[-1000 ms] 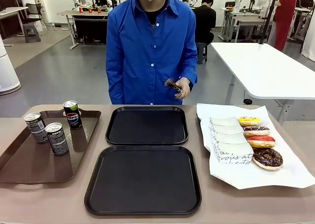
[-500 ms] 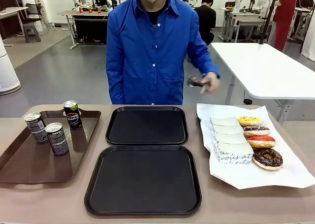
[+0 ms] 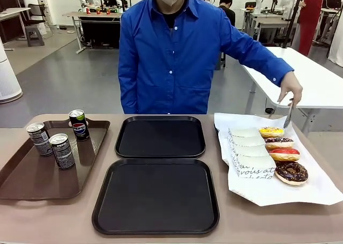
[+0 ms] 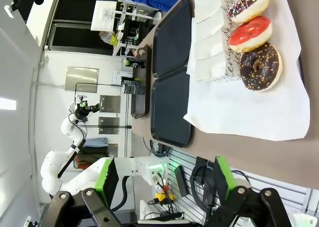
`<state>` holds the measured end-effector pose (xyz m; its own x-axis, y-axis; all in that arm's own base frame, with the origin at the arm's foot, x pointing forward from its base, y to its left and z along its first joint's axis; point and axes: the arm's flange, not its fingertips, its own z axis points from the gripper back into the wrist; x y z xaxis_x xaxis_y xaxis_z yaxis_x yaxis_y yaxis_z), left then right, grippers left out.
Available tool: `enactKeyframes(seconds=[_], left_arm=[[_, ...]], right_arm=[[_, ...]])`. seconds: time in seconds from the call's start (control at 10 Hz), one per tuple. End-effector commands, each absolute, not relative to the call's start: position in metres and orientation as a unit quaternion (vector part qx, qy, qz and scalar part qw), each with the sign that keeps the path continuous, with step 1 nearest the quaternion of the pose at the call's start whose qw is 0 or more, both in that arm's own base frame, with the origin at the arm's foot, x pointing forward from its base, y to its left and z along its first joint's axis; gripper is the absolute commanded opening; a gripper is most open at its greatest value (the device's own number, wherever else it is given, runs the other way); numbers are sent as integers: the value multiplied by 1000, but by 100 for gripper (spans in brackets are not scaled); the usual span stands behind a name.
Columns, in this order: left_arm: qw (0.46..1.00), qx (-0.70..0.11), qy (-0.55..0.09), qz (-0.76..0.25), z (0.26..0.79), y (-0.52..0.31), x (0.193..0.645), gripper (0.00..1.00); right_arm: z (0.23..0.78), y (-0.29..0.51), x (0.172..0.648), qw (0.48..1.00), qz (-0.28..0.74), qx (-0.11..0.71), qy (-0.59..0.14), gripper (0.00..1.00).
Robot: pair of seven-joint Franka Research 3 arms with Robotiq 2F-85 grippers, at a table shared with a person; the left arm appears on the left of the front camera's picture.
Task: Set up donuts and drinks on trays.
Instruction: Pick up one Pepsi coke and place it on the Flat Tray.
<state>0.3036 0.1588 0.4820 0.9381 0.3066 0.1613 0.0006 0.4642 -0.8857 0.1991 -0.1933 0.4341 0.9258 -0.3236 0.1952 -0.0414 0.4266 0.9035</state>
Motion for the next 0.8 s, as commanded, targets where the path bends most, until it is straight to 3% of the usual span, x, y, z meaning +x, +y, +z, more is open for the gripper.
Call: enactKeyframes(seconds=[0.0, 0.7], left_arm=[[837, -517, -159, 86, 479, 159, 303, 100], [837, -517, -159, 86, 479, 159, 303, 100]], right_arm=[[435, -193, 200, 823, -82, 533, -176, 100], [435, -193, 200, 823, -82, 533, -176, 100]])
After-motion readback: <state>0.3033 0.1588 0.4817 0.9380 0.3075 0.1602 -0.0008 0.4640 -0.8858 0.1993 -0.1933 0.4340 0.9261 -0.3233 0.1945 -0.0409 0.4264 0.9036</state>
